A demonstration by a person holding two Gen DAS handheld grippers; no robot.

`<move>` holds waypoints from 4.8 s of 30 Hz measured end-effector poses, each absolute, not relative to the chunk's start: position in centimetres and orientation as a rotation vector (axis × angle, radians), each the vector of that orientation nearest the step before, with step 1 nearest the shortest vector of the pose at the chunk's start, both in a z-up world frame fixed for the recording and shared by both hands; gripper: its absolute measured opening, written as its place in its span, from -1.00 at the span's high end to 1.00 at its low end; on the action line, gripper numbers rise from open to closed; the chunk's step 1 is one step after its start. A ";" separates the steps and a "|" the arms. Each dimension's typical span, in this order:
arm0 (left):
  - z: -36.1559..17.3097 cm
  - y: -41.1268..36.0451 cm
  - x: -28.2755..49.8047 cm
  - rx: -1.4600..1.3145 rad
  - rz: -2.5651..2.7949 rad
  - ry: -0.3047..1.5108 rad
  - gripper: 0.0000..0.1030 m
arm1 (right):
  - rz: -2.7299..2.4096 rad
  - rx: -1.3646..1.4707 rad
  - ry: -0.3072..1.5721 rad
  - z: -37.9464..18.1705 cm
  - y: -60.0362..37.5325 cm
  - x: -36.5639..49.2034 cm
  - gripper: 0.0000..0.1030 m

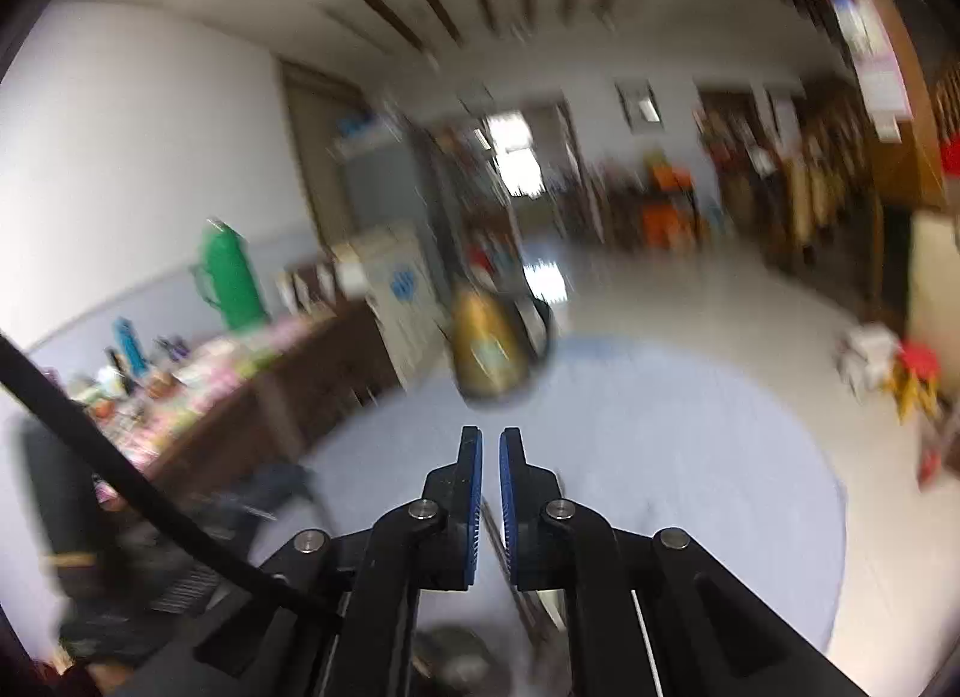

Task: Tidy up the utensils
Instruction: 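Lift the held chopsticks with both tools and carry them over the dark holder, then lower both chopsticks into the dark holder and open both tools, then move both open tools back down to the chopstick pile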

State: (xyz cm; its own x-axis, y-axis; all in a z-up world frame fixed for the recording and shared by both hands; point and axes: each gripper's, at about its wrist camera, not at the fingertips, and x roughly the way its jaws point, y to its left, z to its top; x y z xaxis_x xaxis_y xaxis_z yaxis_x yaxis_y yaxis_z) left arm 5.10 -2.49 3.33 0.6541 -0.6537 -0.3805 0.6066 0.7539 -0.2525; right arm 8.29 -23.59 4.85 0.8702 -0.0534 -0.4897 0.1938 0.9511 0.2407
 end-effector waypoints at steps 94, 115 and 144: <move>-1.0 1.8 5.5 -0.076 -0.511 0.514 -0.19 | -0.170 0.593 0.516 -0.9 -30.2 4.4 0.37; -10.1 2.2 14.6 -0.158 -0.448 0.905 0.01 | -0.178 0.806 0.799 -12.5 -35.6 9.7 0.37; -16.8 -12.9 24.0 0.140 -0.501 1.102 0.08 | -0.179 0.901 0.921 -18.9 -38.0 14.8 0.36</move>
